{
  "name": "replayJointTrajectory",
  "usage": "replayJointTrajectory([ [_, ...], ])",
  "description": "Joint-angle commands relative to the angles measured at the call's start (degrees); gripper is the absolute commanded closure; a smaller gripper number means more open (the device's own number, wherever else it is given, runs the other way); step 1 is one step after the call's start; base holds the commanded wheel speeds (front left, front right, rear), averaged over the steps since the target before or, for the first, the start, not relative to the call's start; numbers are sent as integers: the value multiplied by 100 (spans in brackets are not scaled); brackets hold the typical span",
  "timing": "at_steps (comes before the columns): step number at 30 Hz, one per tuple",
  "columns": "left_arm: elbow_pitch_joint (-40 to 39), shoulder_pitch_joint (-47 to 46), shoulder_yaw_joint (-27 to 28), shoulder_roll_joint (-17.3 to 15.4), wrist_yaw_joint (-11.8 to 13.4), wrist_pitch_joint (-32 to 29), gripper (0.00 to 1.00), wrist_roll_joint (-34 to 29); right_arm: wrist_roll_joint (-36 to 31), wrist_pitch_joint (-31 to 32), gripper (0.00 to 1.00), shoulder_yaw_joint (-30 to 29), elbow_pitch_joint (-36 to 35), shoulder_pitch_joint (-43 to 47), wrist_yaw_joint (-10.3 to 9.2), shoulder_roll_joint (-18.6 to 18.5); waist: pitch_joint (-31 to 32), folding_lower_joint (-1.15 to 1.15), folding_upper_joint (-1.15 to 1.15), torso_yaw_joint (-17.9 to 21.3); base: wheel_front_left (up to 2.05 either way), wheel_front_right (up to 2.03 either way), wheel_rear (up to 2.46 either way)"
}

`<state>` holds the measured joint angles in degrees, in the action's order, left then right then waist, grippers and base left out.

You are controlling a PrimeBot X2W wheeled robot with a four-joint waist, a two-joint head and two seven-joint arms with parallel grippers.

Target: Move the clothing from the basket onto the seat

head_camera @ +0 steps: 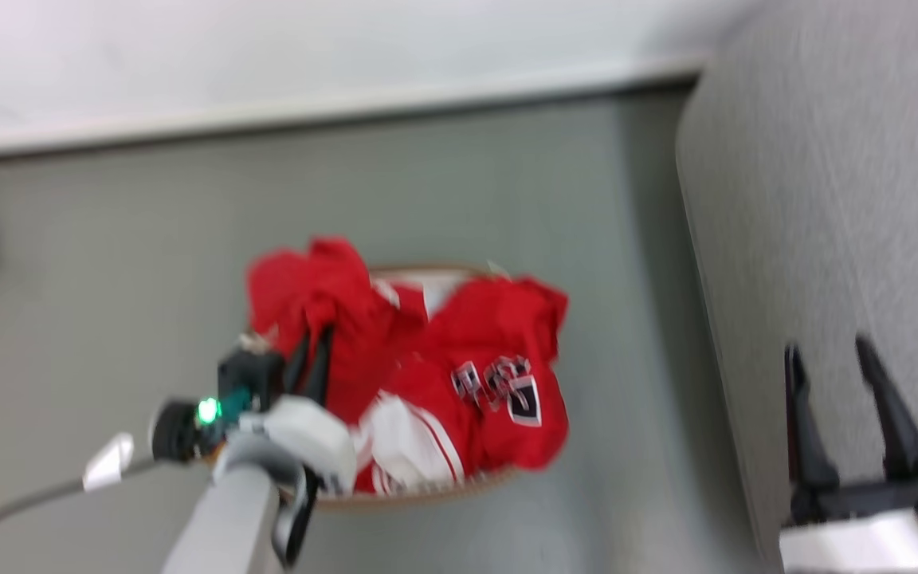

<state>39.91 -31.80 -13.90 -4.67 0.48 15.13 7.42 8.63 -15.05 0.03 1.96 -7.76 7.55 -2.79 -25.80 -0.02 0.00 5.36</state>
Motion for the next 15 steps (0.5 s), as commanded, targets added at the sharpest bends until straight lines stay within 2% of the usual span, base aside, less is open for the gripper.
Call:
replayJointTrajectory([
  [1, -110, 321, -6, 26, -27, 2, 100, 73, -36, -20, 0, -40, 74, 290, -12, -18, 1237, 2, 0, -594, 0, 0, 0],
  [9, -765, 1434, -29, 59, -131, 3, 100, 345, 53, -20, 0, -55, 191, 1198, -12, -18, 2460, 2, 0, -724, 0, 0, 0],
  [15, -1534, 1966, -17, -38, -108, -161, 100, 486, 47, -20, 0, 75, 113, 1575, -12, -17, 2826, 2, 0, -735, 0, 0, 0],
])
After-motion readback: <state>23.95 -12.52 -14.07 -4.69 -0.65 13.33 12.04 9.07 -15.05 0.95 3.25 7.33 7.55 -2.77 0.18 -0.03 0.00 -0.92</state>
